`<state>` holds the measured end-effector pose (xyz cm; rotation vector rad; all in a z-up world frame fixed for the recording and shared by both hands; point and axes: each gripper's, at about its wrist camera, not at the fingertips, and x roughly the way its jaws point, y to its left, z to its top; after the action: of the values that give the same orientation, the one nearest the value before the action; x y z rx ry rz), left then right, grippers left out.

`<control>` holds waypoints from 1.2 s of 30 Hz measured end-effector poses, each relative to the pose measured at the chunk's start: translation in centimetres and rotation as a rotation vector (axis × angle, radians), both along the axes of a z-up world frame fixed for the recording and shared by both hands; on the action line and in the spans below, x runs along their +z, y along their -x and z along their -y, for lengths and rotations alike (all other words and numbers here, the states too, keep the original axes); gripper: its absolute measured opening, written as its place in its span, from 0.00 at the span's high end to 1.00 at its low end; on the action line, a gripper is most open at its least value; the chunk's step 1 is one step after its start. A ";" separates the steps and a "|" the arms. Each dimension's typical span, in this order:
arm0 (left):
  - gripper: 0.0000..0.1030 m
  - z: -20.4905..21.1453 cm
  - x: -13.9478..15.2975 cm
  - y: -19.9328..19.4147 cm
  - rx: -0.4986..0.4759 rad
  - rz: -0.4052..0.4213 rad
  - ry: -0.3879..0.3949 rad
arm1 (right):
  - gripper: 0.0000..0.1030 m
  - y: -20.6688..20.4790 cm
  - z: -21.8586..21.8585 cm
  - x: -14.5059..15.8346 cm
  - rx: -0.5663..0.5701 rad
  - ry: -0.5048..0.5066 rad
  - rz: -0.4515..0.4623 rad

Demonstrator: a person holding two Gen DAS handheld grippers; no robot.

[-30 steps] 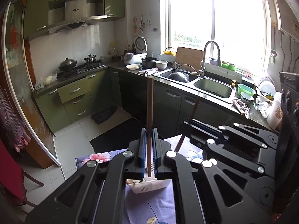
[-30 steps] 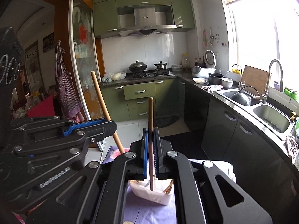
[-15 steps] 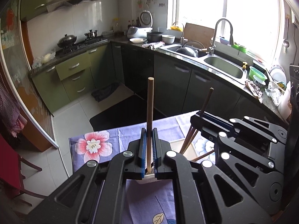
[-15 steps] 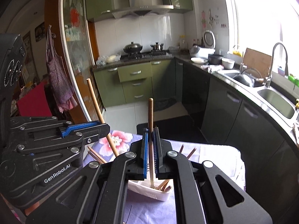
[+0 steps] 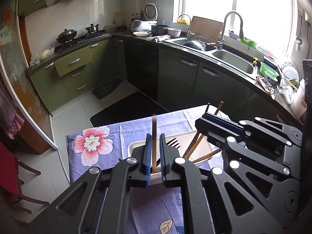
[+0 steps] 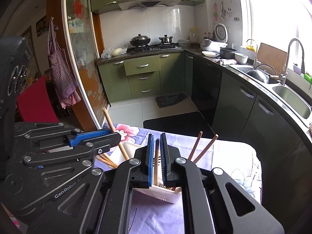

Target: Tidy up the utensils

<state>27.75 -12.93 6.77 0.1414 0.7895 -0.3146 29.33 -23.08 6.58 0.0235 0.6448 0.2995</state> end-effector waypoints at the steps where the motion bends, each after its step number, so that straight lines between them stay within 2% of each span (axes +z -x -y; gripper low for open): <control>1: 0.91 0.0 0.2 0.2 -0.002 0.003 0.004 | 0.93 0.3 0.0 0.2 0.000 -0.002 0.006; 4: 0.85 -0.3 1.2 1.3 -0.006 0.026 0.026 | 0.93 2.1 0.2 1.3 0.001 -0.013 0.033; 6: 0.79 -0.6 2.0 2.5 -0.007 0.049 0.039 | 0.85 3.5 0.6 2.2 0.000 -0.017 0.058; 9: 0.73 -1.3 3.0 4.9 -0.012 0.083 0.062 | 0.82 6.3 1.3 3.5 -0.010 -0.015 0.102; 10: 0.66 -1.5 3.2 5.7 -0.010 0.096 0.067 | 0.81 7.5 1.7 3.7 -0.016 -0.019 0.118; 11: 0.55 -2.0 3.3 7.0 -0.006 0.115 0.077 | 0.72 9.0 2.2 3.7 -0.023 -0.027 0.134; 12: 0.49 -2.4 3.4 8.0 -0.002 0.133 0.086 | 0.59 10.3 2.6 3.6 -0.031 -0.030 0.147; 13: 0.41 -3.0 3.2 9.6 0.002 0.159 0.093 | 0.53 11.7 3.1 3.4 -0.045 -0.028 0.161; 15: 0.34 -4.0 2.5 12.2 0.013 0.202 0.095 | 0.39 14.9 4.1 2.1 -0.076 -0.014 0.182; 18: 0.23 -5.6 0.7 16.0 0.045 0.247 0.114 | 0.25 19.1 5.1 -0.5 -0.110 -0.001 0.183; 22: 0.11 -6.6 -2.1 19.5 0.081 0.284 0.107 | 0.14 23.8 5.5 -4.5 -0.157 0.017 0.173; 25: 0.08 -7.1 -4.2 21.5 0.110 0.289 0.099 | 0.09 26.8 5.6 -6.8 -0.169 0.009 0.169; 26: 0.08 -7.3 -4.9 22.1 0.112 0.283 0.098 | 0.05 27.7 5.5 -7.4 -0.171 0.003 0.175; 30: 0.07 -8.5 -6.8 24.0 0.123 0.258 0.086 | 0.05 30.2 5.5 -8.6 -0.176 -0.007 0.178; 36: 0.07 -11.2 -7.1 26.8 0.177 0.251 0.151 | 0.05 32.6 5.4 -6.9 -0.217 0.016 0.220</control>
<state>0.92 -1.75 -0.32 -0.0311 0.5227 -0.1835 -3.26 -28.48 -0.32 0.0437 0.4216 0.0853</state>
